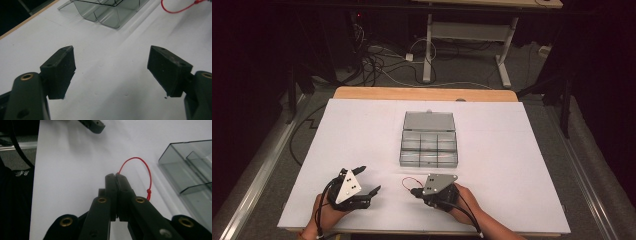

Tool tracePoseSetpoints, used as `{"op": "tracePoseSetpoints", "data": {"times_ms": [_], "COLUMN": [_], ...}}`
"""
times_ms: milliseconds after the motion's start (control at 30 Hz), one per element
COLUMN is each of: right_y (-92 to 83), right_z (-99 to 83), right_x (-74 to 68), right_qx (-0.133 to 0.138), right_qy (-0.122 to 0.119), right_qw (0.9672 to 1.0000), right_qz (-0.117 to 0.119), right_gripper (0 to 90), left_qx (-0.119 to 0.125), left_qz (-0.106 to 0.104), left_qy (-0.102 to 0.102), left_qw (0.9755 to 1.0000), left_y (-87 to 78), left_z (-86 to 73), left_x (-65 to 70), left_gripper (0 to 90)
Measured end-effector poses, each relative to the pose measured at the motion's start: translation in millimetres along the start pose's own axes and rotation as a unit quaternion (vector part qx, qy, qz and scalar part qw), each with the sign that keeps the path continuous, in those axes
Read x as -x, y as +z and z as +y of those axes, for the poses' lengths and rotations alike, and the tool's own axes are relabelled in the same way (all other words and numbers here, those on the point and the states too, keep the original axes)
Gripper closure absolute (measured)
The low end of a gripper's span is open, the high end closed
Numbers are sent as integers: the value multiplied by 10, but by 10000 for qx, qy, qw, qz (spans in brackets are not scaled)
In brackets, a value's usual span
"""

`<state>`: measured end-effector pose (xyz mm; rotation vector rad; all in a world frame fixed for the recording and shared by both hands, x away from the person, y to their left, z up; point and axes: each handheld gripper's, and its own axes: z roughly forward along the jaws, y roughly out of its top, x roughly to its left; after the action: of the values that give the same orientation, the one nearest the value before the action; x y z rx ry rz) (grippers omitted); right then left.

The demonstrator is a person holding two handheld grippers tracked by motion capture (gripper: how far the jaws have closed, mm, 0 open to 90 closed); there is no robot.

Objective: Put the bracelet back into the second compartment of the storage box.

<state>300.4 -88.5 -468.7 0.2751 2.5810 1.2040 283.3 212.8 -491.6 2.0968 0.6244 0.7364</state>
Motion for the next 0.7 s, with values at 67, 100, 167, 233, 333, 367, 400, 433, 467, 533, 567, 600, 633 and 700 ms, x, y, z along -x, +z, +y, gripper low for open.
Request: {"op": "tracePoseSetpoints", "data": {"times_ms": [67,100,167,233,333,367,400,433,467,533,567,600,633,700], "right_y": [-47,-69,-109,-146,-190,-206,-220,-235,-249,-277,-296,-313,-332,-368], "right_z": [4,4,0,-1,-5,-4,-3,-3,-2,-7,-12,-16,-21,-35], "right_x": [13,16,27,35,58,63,74,86,97,127,145,164,186,230], "right_qx": [97,124,192,243,314,324,330,349,359,377,384,398,410,438], "right_qy": [8,35,35,43,74,86,73,69,96,121,116,143,154,207], "right_qw": [9999,9999,9997,9995,9991,9989,9988,9986,9984,9980,9977,9975,9971,9964], "right_qz": [-51,-85,-134,-198,-293,-328,-363,-400,-430,-496,-538,-570,-617,-697], "right_gripper": [900,900,900,900,899,899,899,899,899,899,899,899,899,899], "left_qx": [6,17,3,-1,9,15,22,18,8,37,38,44,60,35], "left_qz": [1,2,-5,-21,-39,-42,-45,-48,-40,-49,-42,-42,-54,-63], "left_qy": [-4,3,41,42,54,68,76,87,103,90,94,93,70,106], "left_qw": [10000,10000,10000,10000,10000,10000,10000,9999,9999,9999,9999,9999,9999,9999], "left_y": [5,8,17,31,33,31,28,27,26,24,26,30,38,51], "left_z": [14,21,30,31,36,37,38,39,41,47,51,55,56,63], "left_x": [-7,-10,-10,-6,2,4,6,6,6,1,-1,-5,-6,-8], "left_gripper": [220,220,220,220,220,220,220,220,220,220,220,220,220,220]}}
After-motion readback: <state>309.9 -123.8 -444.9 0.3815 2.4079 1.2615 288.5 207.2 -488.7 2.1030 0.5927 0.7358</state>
